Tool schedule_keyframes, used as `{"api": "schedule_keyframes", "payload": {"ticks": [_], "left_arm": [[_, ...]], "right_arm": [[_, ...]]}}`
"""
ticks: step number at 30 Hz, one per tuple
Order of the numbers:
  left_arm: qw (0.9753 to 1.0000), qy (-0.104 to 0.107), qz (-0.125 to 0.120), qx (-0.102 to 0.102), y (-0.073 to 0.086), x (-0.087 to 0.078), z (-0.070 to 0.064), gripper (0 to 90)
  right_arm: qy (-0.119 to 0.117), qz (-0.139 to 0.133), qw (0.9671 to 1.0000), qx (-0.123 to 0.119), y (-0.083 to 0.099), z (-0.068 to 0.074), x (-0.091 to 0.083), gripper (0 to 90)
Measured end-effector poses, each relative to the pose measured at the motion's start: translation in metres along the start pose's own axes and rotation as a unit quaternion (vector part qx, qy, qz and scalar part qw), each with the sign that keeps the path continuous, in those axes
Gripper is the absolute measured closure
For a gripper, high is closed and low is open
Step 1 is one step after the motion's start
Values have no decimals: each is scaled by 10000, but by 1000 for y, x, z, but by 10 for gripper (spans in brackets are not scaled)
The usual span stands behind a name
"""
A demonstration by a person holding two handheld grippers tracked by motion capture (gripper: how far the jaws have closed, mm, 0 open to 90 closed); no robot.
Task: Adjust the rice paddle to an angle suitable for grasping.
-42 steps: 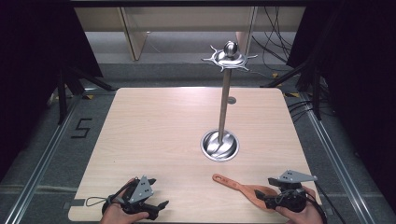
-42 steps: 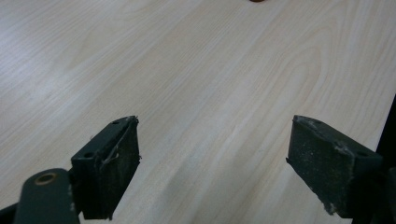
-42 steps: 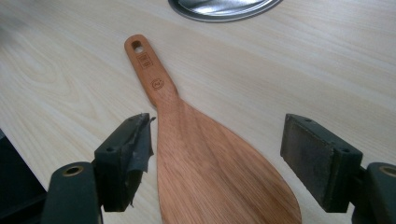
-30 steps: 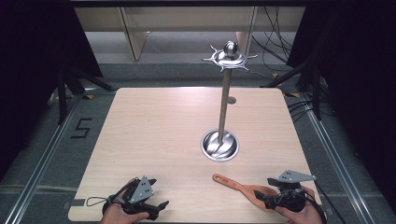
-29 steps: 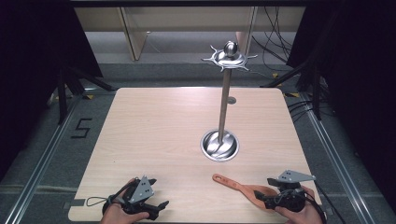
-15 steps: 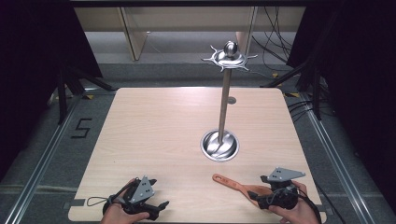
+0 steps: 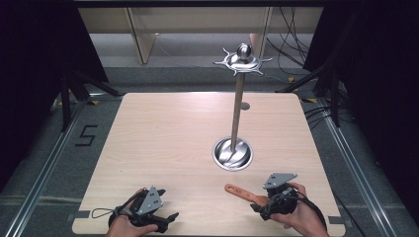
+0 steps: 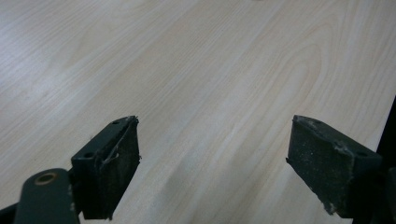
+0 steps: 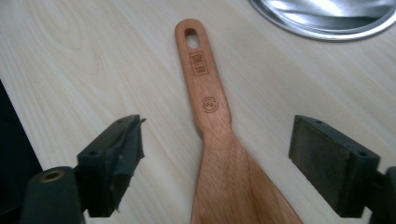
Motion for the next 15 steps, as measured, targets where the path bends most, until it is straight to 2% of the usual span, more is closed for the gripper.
{"api": "schedule_keyframes", "payload": {"ticks": [1, 2, 3, 4, 5, 6, 7, 8, 10, 12, 13, 14, 15], "left_arm": [[10000, 43, -35, -50, 0, -1, -1, 160], [10000, 43, -35, -50, 0, -1, -1, 160], [10000, 61, -51, -50, 0, 0, -1, 160], [10000, 62, -34, -47, 0, 0, -1, 160], [10000, 56, -30, -49, 0, 0, -1, 160], [10000, 56, -30, -49, 0, 0, -1, 160], [10000, 64, -37, -45, 0, -1, -1, 160], [10000, 36, 0, -9, 0, 0, 0, 160], [10000, 7, 0, -22, 0, 0, 0, 160], [9999, 68, -65, -77, 0, 0, -2, 160], [9999, 71, -49, -74, 0, -1, -2, 160], [10000, 24, -15, -36, 0, -1, -1, 160], [10000, -14, -4, -19, 0, 0, 0, 160]], "right_arm": [[-11, 54, 10000, 4, -2, 1, 2, 221], [-41, 164, 9996, -212, -5, 0, 3, 236], [-23, 259, 9996, -89, -8, 2, 7, 244], [-94, 398, 9991, -98, -9, 3, 7, 257], [48, 407, 9991, -76, -11, 2, 10, 276], [-11, 451, 9989, -112, -13, 3, 12, 289], [-28, 461, 9986, -261, -15, 2, 14, 311], [-4, 397, 9987, -321, -17, 1, 15, 323], [103, 517, 9980, -357, -20, 1, 15, 330], [99, 575, 9975, -392, -22, 2, 15, 348], [49, 648, 9973, -327, -23, 3, 15, 365], [99, 682, 9970, -353, -24, 3, 16, 372], [45, 687, 9967, -439, -25, 2, 16, 380]]}}
Point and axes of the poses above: each handheld gripper's, and its own axes: x roughly forward along the jaws, y roughly out of its underside, z roughly to its left, the point moved 2 cm from there along x, roughly forward along the jaws, and after that the axes turned 7 degrees about z, right-handed, at the moved point
